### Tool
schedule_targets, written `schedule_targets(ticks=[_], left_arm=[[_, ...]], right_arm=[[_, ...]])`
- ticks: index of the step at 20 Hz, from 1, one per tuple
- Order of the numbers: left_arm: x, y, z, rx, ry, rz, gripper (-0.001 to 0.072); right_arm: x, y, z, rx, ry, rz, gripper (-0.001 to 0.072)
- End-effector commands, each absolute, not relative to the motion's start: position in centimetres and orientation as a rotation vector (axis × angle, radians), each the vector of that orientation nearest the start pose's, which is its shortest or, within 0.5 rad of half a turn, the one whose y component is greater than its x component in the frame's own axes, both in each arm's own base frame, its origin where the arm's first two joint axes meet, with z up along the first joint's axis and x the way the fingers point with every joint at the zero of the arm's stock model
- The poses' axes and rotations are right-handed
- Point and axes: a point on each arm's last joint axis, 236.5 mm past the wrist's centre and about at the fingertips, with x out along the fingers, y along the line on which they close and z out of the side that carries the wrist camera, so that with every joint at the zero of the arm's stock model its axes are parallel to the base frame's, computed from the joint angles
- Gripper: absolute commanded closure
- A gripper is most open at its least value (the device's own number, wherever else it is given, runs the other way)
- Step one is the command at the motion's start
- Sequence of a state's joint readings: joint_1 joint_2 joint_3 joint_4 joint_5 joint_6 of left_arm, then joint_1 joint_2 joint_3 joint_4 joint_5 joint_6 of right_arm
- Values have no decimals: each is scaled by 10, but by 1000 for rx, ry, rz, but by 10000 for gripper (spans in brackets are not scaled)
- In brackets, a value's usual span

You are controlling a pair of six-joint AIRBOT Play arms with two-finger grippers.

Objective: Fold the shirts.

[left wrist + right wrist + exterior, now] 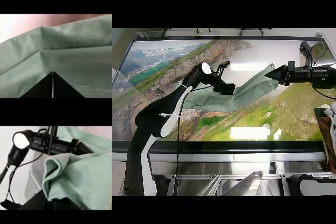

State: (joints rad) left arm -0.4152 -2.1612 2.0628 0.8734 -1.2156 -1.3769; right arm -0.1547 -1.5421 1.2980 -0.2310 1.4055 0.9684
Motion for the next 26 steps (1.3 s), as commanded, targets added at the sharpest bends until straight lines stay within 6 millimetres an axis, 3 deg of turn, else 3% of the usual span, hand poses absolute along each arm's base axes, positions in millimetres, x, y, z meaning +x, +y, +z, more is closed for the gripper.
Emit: schedule_targets(ticks=[1,4,5,7,9,11,13,15,16,17,18,19,20,22,23,26], left_arm=[[469,-358,71,-436,1167,-1067,707],[472,-294,198,-550,927,-1169,707],[474,-268,228,-554,855,-1153,707],[479,-212,267,-530,729,-1069,707],[481,-167,277,-530,666,-980,689],[482,-133,268,-557,670,-916,688],[481,-113,247,-591,709,-882,688],[476,-104,225,-628,767,-877,688],[474,-103,214,-642,792,-878,689],[471,-105,206,-658,817,-881,689],[468,-106,200,-668,834,-886,688],[467,-110,198,-673,845,-893,688],[466,-113,198,-672,849,-900,689],[455,-126,205,-683,856,-970,689],[451,-130,207,-685,864,-993,689],[436,-138,205,-664,911,-1043,690]], right_arm=[[431,210,137,783,891,1013,697],[451,275,138,717,768,958,698],[456,300,143,687,688,957,697],[464,353,142,631,578,917,697],[462,411,122,574,573,917,697],[458,473,101,552,587,984,697],[457,528,77,540,589,1054,698],[448,569,50,557,623,1121,697],[435,584,40,588,672,1191,583],[422,592,39,630,707,1259,238],[413,595,43,665,716,1308,113],[404,591,50,669,725,1360,163],[398,585,57,671,737,1404,289],[392,559,81,703,782,1492,664],[396,544,91,733,809,1505,697],[410,496,115,816,885,1516,699]])
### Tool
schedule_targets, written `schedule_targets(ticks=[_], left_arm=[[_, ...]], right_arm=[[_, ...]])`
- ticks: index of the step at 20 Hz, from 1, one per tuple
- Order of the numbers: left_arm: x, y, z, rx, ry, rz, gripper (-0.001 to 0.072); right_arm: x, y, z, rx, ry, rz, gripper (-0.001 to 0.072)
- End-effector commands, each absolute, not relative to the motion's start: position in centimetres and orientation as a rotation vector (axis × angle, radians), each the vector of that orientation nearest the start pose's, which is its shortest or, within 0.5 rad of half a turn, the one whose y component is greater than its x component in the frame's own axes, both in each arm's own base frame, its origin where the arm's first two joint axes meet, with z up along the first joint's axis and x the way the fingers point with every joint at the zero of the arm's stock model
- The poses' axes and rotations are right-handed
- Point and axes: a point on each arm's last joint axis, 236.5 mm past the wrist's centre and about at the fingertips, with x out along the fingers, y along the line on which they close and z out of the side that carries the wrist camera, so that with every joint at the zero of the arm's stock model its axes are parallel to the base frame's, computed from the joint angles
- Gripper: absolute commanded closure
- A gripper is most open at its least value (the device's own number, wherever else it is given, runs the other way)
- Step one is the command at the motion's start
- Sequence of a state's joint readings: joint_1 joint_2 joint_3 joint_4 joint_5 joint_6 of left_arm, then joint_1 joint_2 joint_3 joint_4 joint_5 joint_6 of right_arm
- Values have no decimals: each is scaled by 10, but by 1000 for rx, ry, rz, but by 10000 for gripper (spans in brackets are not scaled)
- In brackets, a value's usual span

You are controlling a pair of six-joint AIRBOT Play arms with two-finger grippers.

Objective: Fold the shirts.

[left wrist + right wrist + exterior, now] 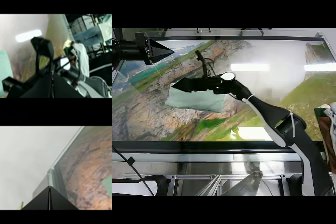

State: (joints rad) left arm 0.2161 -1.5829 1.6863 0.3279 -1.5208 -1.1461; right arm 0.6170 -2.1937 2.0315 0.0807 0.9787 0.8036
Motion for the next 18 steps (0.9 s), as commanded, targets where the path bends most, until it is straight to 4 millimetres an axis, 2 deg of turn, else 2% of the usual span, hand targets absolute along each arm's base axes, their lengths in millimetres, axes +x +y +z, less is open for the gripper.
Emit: schedule_targets(ticks=[1,3,4,8,10,11,12,13,16,18], left_arm=[[428,-139,204,-656,934,-1069,690],[416,-135,203,-629,951,-1109,691],[414,-129,203,-630,958,-1111,691],[407,-112,196,-657,957,-1085,691],[408,-103,185,-698,925,-1020,691],[406,-102,179,-716,917,-994,690],[403,-100,173,-732,913,-973,690],[400,-101,168,-745,919,-964,690],[388,-105,158,-768,951,-977,690],[384,-107,150,-786,972,-981,690]], right_arm=[[412,479,122,833,904,1519,699],[415,447,128,827,946,1498,699],[413,431,121,789,995,1463,699],[396,362,65,571,1196,1174,699],[411,325,41,545,1165,939,697],[422,309,28,560,1140,826,638],[430,301,18,575,1119,767,318],[439,296,6,584,1107,724,40],[451,296,-36,616,1139,651,19],[449,301,-69,640,1191,621,19]])
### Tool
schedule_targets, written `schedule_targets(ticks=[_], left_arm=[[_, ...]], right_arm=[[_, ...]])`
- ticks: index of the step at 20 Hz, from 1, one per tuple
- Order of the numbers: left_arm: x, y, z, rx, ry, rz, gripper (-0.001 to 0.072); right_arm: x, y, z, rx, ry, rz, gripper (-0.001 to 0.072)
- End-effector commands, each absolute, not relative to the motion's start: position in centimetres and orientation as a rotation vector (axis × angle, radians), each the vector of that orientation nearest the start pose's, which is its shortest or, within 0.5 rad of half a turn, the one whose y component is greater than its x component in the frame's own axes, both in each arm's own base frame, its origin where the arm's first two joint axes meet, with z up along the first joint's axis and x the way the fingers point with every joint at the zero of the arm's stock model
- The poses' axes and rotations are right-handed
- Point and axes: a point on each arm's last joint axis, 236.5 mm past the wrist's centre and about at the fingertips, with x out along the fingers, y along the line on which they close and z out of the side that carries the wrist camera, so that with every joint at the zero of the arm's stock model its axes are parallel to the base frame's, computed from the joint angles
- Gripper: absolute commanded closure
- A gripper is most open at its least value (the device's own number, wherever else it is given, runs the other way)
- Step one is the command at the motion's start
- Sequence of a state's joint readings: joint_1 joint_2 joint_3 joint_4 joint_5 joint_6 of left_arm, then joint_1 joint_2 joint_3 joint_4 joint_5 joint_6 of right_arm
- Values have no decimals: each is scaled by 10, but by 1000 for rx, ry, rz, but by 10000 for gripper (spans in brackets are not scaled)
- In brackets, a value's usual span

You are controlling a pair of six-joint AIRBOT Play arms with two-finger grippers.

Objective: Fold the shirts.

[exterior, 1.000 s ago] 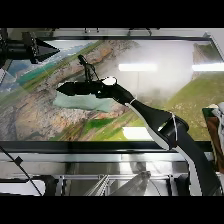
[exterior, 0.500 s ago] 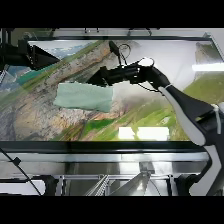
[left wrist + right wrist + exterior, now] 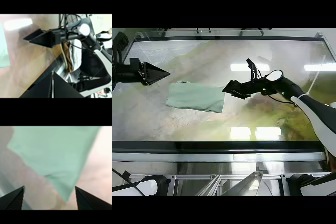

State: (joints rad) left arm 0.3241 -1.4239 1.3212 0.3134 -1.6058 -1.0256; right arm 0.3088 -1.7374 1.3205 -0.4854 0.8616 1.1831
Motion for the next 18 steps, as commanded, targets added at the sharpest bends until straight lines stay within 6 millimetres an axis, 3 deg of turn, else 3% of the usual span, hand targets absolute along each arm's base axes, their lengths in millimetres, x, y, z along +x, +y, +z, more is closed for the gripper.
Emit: schedule_targets(ticks=[1,3,8,9,13,15,18], left_arm=[[382,-108,147,-792,977,-981,690],[382,-108,145,-786,975,-986,690],[387,-106,145,-768,951,-979,690],[387,-106,145,-767,950,-979,690],[386,-107,145,-767,952,-983,690],[384,-107,145,-766,957,-990,690],[384,-107,145,-766,958,-992,690]], right_arm=[[448,308,-83,673,1216,609,19],[443,324,-99,737,1245,614,36],[452,364,-91,825,1205,652,59],[451,375,-92,835,1223,669,128],[444,419,-85,857,1283,785,158],[447,428,-63,838,1244,863,673],[455,417,-17,803,1171,922,698]])
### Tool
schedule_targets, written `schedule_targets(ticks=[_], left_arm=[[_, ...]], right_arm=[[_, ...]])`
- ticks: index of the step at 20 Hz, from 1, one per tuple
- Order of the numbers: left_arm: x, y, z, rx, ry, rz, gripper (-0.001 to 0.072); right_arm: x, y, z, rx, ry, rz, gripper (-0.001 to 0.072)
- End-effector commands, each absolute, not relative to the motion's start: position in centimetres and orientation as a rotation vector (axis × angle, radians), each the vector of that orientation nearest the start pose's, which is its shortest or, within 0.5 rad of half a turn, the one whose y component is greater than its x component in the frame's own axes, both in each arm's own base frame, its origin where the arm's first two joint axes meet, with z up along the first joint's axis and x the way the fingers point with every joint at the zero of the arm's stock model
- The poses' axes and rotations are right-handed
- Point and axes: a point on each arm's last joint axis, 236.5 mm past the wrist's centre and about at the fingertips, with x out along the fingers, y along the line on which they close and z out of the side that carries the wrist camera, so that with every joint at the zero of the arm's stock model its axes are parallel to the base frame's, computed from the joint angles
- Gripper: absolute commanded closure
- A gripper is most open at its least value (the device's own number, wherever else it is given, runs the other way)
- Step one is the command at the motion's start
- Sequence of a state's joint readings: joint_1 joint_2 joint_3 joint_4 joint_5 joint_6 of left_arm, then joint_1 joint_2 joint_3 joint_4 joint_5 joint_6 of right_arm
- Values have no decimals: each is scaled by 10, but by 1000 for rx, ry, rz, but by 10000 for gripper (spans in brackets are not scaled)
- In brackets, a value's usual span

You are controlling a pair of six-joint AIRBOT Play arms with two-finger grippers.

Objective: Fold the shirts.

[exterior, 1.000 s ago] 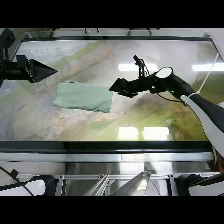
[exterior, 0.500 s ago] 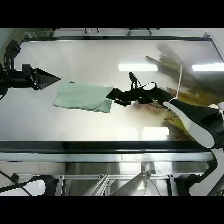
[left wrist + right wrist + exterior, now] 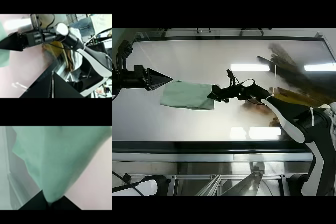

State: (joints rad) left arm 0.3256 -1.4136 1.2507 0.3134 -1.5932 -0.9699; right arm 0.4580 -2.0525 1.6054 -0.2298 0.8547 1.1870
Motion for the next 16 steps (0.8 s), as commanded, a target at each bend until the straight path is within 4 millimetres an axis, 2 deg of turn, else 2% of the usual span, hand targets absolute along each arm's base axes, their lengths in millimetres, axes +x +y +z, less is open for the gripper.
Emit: schedule_targets(ticks=[1,3,5,8,10,13,16], left_arm=[[383,-107,145,-766,959,-993,690],[383,-108,145,-766,961,-996,689],[380,-108,146,-765,967,-1006,689],[372,-111,147,-764,987,-1038,689],[364,-112,149,-762,1006,-1067,690],[354,-114,151,-759,1029,-1106,690],[353,-115,151,-759,1032,-1111,690]], right_arm=[[457,407,6,775,1137,943,699],[459,381,61,719,1061,985,699],[457,342,119,634,983,972,699],[445,265,200,481,849,843,699],[432,201,247,409,756,696,699],[409,90,294,371,644,412,698],[388,-14,305,383,601,156,698]])
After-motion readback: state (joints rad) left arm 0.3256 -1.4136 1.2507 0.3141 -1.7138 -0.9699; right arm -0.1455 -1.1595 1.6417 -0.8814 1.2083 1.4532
